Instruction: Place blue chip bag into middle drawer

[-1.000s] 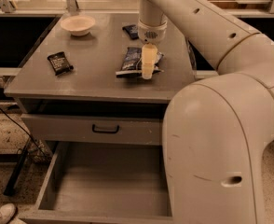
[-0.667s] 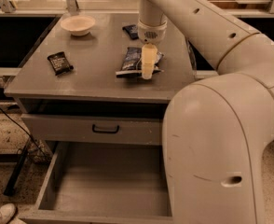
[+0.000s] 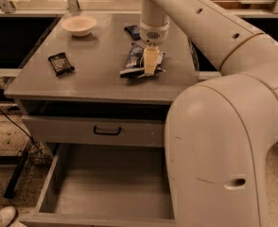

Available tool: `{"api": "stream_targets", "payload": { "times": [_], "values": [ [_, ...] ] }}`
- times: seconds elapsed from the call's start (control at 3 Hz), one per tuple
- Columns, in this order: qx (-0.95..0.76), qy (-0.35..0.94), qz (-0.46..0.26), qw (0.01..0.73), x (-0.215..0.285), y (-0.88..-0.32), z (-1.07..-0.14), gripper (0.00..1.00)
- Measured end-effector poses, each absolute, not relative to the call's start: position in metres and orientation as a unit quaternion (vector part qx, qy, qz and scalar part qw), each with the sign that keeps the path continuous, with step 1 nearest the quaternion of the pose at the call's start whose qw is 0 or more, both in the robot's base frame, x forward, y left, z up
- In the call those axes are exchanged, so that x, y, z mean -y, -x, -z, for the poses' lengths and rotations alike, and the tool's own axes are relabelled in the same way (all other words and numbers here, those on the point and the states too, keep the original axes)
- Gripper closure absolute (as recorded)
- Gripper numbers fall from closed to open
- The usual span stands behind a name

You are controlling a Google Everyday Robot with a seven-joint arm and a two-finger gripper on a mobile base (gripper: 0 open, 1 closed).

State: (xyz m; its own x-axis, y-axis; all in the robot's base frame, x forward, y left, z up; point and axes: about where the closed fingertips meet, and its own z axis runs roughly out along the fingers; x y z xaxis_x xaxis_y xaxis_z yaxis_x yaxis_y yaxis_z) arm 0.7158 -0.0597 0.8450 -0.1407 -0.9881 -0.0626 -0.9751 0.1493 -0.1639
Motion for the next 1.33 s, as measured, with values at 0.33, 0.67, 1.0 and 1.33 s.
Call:
{"api": "stream_targets", "payload": {
  "times": [0.33, 0.67, 1.0, 1.33],
  "values": [
    [-0.754, 0.651, 0.042, 0.078, 0.0597, -0.7158, -0.845, 0.65],
    [-0.754, 0.651, 0.042, 0.078, 0.0597, -0.7158, -0.845, 0.87],
    [-0.754, 0.651, 0.042, 0.078, 0.0597, -0.7159, -0.845, 1.0],
    [-0.752, 0.652, 0.044, 0.088, 0.0572, -0.722, -0.8467, 1.0]
  ]
}}
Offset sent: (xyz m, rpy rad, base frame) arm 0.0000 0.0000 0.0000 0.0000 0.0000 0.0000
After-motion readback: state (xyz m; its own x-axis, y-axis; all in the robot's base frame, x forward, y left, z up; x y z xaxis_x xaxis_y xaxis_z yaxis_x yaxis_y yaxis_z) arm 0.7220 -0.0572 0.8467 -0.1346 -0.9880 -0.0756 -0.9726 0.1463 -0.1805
